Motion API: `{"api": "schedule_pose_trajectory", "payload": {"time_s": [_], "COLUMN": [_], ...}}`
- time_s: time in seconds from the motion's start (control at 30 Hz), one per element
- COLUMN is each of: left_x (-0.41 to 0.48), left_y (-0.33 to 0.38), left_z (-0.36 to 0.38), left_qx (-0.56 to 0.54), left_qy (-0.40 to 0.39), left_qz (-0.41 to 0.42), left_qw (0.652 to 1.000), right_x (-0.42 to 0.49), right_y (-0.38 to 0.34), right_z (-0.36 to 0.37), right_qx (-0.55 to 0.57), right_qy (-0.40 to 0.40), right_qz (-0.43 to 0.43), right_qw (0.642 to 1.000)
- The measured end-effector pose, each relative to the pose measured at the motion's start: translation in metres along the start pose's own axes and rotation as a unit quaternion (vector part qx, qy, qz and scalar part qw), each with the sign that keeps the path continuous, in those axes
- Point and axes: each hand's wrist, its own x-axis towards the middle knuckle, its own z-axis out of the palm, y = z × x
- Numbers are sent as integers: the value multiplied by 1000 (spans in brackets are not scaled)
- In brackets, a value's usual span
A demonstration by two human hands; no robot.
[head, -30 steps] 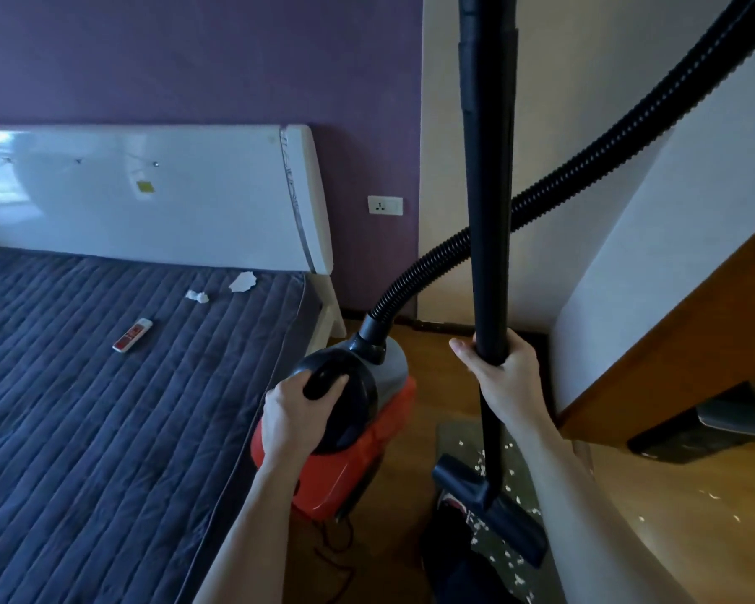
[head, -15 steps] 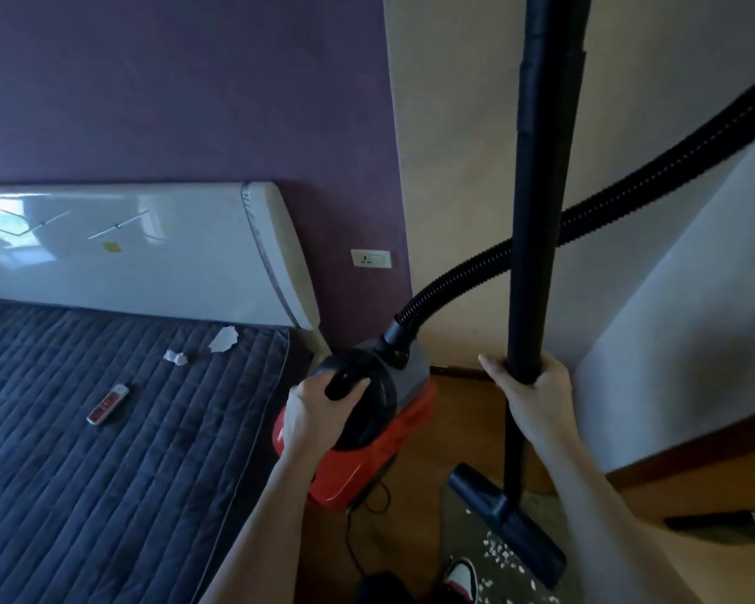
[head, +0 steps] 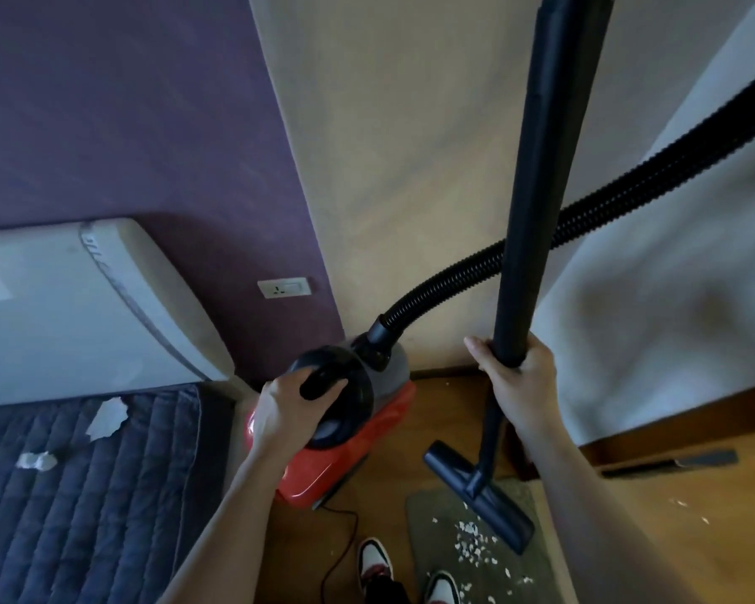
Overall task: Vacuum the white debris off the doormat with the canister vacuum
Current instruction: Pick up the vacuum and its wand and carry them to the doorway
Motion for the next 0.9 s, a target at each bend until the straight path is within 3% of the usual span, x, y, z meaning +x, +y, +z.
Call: {"api": "schedule_pose_trajectory", "payload": {"time_s": [0.33, 0.6, 0.9], "left_x": [85, 130, 159], "left_y": [-46, -133, -233], "left_z": [111, 286, 469], "left_qx": [7, 29, -13], "left_qy": [-109, -165, -229], "left_qz": [63, 101, 114], "left_qw": [992, 981, 967], "right_x": [50, 90, 135], "right_y": [110, 286, 475], "right_z": [15, 31, 66], "right_qx": [37, -2, 6], "right_qy": [68, 46, 119], "right_qz": [16, -11, -76], "right_qw": [997, 999, 990]}}
